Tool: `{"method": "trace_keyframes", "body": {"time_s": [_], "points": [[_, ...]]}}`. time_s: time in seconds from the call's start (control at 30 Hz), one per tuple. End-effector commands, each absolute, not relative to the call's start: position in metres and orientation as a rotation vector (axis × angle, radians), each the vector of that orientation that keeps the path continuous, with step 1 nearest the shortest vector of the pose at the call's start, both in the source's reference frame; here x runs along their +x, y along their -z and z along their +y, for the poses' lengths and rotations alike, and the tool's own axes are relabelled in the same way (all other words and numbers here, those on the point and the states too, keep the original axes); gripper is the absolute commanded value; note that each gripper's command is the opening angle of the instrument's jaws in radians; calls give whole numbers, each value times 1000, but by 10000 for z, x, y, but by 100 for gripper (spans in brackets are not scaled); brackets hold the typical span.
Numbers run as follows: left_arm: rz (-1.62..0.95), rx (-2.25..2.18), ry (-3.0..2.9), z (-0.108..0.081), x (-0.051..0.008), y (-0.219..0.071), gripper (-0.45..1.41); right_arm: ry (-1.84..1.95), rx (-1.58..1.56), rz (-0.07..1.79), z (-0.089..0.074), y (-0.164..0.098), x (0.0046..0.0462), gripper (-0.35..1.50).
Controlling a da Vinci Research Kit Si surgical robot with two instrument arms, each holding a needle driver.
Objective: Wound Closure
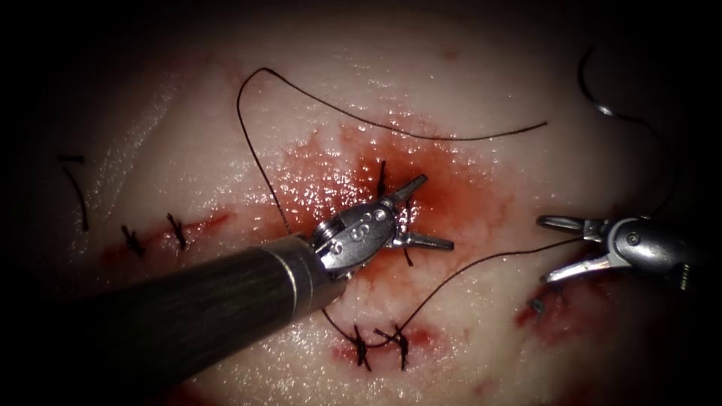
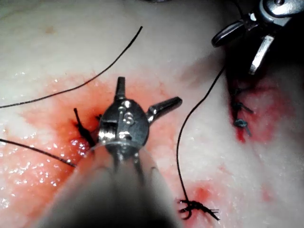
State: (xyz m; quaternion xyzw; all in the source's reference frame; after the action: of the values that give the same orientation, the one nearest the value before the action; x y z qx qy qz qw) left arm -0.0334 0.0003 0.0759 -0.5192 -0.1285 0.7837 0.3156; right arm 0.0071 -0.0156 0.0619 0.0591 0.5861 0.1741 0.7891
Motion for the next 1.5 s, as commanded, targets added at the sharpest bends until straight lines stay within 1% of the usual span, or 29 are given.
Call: {"method": "trace_keyframes", "body": {"time_s": [0.03,0.13,0.17,0.2,0.3,0.4,0.53,0.57,0.63,0.77,0.87,1.1,1.23,1.33,1.43,1.47,1.5], "points": [[-322,-1377,-2089,1,-337,-770,89,-376,130,1264,-157,-624,78,121],[-172,-1473,-2308,-8,-327,-787,91,-378,131,1263,-154,-624,78,121],[-166,-1499,-2359,-10,-325,-790,91,-378,131,1263,-154,-624,77,121],[-198,-1529,-2443,-12,-320,-793,86,-377,130,1263,-155,-625,77,121],[-218,-1518,-2611,-17,-316,-797,86,-377,129,1262,-154,-627,77,121],[-182,-1533,-2753,-21,-317,-801,84,-378,128,1261,-153,-629,76,121],[15,-1635,-2950,-30,-328,-807,71,-381,126,1259,-150,-631,77,121],[45,-1647,-2981,-33,-330,-807,71,-382,125,1258,-150,-632,77,121],[126,-1682,-3049,-36,-334,-809,62,-384,123,1256,-148,-635,77,121],[303,-1648,-3202,-39,-343,-817,59,-387,121,1253,-145,-639,76,121],[365,-1618,-3247,-41,-346,-824,56,-386,121,1253,-146,-638,76,121],[385,-1512,-3360,-45,-346,-846,54,-385,121,1254,-147,-637,77,123],[380,-1469,-3385,-45,-341,-857,62,-385,121,1254,-147,-637,77,123],[368,-1446,-3393,-45,-340,-858,62,-386,121,1254,-147,-637,77,123],[373,-1434,-3398,-45,-341,-859,54,-385,120,1254,-147,-638,78,123],[383,-1429,-3407,-44,-342,-859,37,-385,119,1254,-148,-638,78,123],[393,-1430,-3416,-44,-342,-860,29,-385,119,1254,-148,-638,79,123]]}}
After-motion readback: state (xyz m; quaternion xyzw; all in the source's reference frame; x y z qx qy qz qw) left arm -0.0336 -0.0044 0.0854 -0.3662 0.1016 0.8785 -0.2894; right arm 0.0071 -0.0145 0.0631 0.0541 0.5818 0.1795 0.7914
